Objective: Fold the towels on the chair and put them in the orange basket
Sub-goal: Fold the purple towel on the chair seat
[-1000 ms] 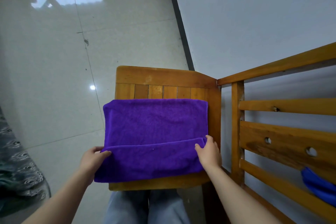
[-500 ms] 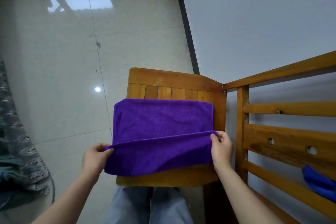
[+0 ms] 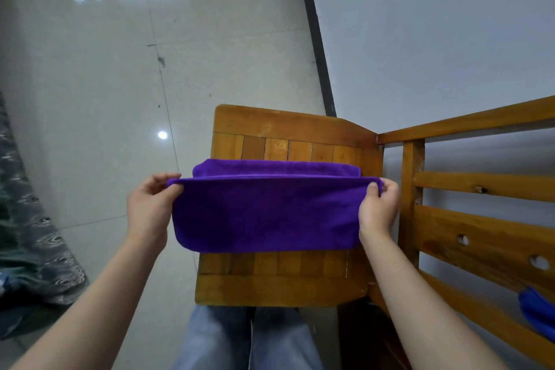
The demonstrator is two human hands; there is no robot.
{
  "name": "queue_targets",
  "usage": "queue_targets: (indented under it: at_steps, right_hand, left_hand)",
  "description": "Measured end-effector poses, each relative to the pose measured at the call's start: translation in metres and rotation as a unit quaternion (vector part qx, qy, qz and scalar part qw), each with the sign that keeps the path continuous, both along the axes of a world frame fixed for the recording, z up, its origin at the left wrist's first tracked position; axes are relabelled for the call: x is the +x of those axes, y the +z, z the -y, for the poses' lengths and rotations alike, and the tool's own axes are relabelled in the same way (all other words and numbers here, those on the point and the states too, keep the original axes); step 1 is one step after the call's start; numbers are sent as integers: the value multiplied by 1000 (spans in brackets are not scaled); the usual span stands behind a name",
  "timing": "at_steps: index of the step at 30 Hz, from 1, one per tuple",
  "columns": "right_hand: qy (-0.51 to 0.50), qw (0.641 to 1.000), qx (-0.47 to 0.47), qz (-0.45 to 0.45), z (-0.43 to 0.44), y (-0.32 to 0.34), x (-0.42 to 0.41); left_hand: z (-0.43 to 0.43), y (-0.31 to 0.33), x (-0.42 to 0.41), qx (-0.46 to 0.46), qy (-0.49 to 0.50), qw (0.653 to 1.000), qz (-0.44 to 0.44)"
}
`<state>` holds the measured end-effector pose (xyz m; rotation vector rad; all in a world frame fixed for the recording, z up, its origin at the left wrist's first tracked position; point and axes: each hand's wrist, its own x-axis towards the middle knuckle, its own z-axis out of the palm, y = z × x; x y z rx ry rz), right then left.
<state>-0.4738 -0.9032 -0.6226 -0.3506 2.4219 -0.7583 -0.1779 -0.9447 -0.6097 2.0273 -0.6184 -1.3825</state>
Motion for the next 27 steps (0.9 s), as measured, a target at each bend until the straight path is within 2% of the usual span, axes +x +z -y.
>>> queue_targets:
  at_steps: [4,6,9,13,17,19,21,23,25,27]
  right_hand:
    - [29,997,59,26,24,-17,-7]
    - [62,990,124,24,24,-28,-7]
    - [115,969,221,-10,11,-39,-3]
    - [137,953,269,-4,-16,-42,5]
    - [160,937,308,-22,-39,-41,5]
    - [128,940,317,-1,-45,-42,1]
    - [114,942,314,33,-45,-43,-4]
    - [117,946,299,42,-40,-40,-10]
    - [98,959,264,11,-35,-32,-13]
    - [44,979,198,-23,-33,-19,-9]
  left_hand:
    - [22,-20,-8,10,-3,999,31]
    - [24,-40,-10,54,-46,996,58]
    - [10,-62,-13,128,-182,957,185]
    - [-25,-59,-20,119,-314,898,285]
    - [-59,-59,-19,175,-366,871,277]
    - [-67,-64,-15,197,-357,883,235]
    - [-68,-68,-13,187,-333,909,170]
    - [-65,-68,-12,172,-315,922,142]
    - [-60,-66,-11,159,-311,924,155]
    - [-59,-61,-12,144,-348,902,208]
